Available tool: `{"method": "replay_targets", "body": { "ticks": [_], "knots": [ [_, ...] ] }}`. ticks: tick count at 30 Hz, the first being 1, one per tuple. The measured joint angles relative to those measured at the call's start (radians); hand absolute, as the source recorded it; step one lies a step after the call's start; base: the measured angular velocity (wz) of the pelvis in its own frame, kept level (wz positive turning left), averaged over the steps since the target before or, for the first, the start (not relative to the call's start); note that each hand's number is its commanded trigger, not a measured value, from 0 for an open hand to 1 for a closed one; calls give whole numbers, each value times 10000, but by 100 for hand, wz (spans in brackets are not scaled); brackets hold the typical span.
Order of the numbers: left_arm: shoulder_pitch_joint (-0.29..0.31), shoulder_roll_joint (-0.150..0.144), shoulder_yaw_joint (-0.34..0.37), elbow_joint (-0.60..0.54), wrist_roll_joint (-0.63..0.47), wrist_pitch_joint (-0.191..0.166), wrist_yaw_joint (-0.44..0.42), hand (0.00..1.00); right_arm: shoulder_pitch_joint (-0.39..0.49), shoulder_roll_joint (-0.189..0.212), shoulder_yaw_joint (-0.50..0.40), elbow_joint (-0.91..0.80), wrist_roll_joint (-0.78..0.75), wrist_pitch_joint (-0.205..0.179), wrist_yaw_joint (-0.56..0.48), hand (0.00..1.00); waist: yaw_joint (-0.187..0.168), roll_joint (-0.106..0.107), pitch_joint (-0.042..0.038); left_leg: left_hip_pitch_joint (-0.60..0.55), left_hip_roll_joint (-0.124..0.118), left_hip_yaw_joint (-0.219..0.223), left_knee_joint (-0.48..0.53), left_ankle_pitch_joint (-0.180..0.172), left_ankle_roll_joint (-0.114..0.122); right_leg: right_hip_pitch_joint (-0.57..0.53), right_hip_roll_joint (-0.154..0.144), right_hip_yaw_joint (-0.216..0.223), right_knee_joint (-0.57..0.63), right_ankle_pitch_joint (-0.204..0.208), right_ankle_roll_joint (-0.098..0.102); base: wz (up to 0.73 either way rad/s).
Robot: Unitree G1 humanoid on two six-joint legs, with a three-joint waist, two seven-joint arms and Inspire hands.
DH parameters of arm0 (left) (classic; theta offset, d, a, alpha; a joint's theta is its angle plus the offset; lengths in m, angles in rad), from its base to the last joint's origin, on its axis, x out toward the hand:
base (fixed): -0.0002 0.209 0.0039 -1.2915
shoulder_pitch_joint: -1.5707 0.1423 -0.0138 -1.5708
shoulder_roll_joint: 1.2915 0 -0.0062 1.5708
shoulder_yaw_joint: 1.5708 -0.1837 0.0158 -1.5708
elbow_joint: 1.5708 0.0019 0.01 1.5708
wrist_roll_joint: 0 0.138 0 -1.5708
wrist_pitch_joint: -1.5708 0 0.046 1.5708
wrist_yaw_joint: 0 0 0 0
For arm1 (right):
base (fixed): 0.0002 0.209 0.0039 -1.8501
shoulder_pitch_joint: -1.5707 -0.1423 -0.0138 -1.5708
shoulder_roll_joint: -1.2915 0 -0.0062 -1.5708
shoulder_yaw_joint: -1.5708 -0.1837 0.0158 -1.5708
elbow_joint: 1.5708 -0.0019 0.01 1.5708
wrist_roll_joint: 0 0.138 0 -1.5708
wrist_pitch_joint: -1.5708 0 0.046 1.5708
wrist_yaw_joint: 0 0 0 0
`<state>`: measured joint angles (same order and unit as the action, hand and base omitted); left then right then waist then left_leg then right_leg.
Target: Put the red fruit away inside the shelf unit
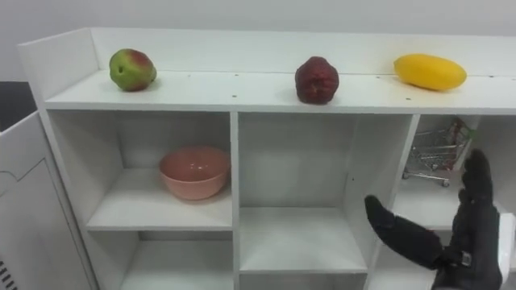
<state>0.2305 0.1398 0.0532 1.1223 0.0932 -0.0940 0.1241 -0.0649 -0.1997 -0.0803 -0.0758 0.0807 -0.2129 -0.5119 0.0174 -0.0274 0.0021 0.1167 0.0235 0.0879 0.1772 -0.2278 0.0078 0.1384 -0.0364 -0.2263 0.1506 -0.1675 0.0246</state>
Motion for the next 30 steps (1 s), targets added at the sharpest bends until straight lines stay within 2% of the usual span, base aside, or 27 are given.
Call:
{"method": "replay_targets", "body": {
  "ticks": [4,9,13,16,18,21,24,27,30],
  "knots": [
    [-102,91,10,-55,419,1,-98,0,-262,-3,-1,-218,-107,-158,99,0,140,-102,45,-14,-8,-86,66,0,0,48,-17,-109,1,0,0,6],
    [-255,92,46,-94,783,166,-284,0,-943,-27,-14,-138,-87,-151,91,0,209,-75,86,-115,-24,-152,87,2,6,42,-40,-223,3,0,0,4],
    [-321,89,127,-97,983,267,-453,0,-1644,-300,-13,56,-180,-111,97,0,221,-76,94,-191,-24,-209,91,17,1,-13,-33,-243,2,0,0,2],
    [-347,107,208,-115,1025,319,-521,0,-2025,-540,-14,295,-173,-40,147,0,236,-109,87,-202,-25,-292,95,22,-1,-10,-32,-286,2,0,0,3],
    [-366,157,216,-166,1172,370,-570,0,-2060,-678,-15,304,-106,-38,176,0,245,-177,46,-205,-34,-368,114,46,-4,-7,-35,-331,2,0,0,11],
    [-373,213,210,-261,1181,426,-578,0,-2081,-869,-14,341,-65,-23,306,0,425,-298,24,-202,-37,-451,114,50,-8,23,-35,-431,1,0,0,9],
    [-391,227,208,-481,1301,548,-573,0,-2217,-868,-8,387,-10,238,476,0,500,-384,24,-243,-61,-572,124,54,-1,35,-56,-513,1,0,0,12],
    [-370,139,213,-854,1634,799,-548,0,-2848,-870,-22,840,252,441,494,0,526,-392,20,-357,-110,-610,166,73,31,-21,-102,-514,-3,0,1,6],
    [-446,69,213,-1011,1844,837,-547,0,-3280,-871,-17,1074,333,643,592,0,704,-391,23,-446,-145,-622,210,82,46,-65,-127,-524,-2,0,1,3]
  ]
}}
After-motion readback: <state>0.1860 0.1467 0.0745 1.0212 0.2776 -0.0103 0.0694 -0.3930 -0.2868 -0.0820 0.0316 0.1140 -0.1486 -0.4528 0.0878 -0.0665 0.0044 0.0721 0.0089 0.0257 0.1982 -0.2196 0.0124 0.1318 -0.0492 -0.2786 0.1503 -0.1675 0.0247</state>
